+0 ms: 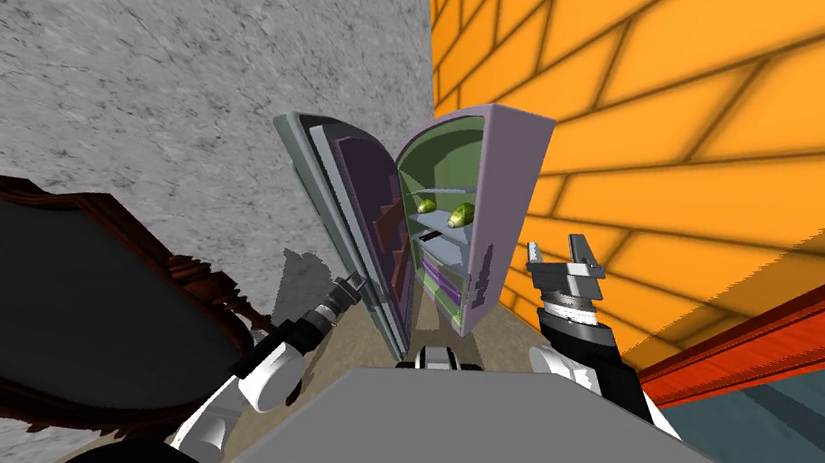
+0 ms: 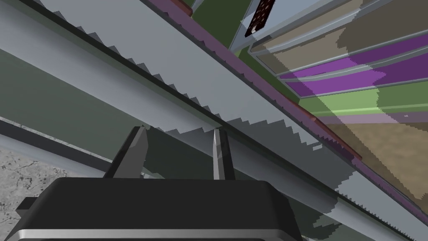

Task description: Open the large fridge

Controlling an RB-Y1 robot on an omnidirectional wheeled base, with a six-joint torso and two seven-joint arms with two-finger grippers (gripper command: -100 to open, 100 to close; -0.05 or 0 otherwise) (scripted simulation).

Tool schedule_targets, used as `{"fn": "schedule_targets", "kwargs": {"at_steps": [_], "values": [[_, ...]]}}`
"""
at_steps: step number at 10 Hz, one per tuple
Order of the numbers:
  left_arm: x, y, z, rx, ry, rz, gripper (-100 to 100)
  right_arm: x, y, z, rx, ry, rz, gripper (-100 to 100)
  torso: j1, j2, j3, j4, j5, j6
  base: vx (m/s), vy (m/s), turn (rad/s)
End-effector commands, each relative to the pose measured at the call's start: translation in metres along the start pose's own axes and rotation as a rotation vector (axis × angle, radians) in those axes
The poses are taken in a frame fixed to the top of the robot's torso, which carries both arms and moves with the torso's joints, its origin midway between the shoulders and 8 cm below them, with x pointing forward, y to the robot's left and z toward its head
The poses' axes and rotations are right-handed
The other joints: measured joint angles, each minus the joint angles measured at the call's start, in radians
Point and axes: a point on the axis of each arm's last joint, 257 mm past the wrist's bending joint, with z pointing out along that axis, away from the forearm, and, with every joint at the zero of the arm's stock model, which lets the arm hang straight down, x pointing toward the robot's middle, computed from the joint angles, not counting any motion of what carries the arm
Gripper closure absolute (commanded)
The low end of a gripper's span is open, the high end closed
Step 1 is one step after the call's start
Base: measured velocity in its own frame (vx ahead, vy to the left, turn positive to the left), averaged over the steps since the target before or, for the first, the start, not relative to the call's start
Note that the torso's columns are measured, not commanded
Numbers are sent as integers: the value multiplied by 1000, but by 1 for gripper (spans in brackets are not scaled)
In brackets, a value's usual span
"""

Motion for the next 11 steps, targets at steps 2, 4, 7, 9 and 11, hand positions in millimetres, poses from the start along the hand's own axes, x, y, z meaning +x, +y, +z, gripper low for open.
{"fn": "schedule_targets", "kwargs": {"at_steps": [2, 4, 7, 9, 11], "values": [[13, 7, 1, -18, 30, 11, 100, 0, 0, 0, 0, 0, 0, 0, -6, -1, 0, -1, 0, -2, 1, 303, -119], [21, 13, 1, -34, 49, 12, 100, 0, 0, 0, 0, 0, 0, 0, -10, 0, 1, -1, -1, -2, -11, 366, -129], [33, 22, 0, -58, 76, 14, 100, 0, 0, 0, 0, 0, 0, 0, -16, 1, 2, -2, -2, -2, -5, 317, -148], [37, 22, 0, -56, 84, 12, 100, 0, 0, 0, 0, 0, 0, 0, -11, 3, 3, -1, -1, -5, -3, 245, -85], [45, 26, 0, -65, 106, 15, 100, 0, 0, 0, 0, 0, 0, 0, -13, 5, 4, 1, -3, -3, 8, 284, -143]]}}
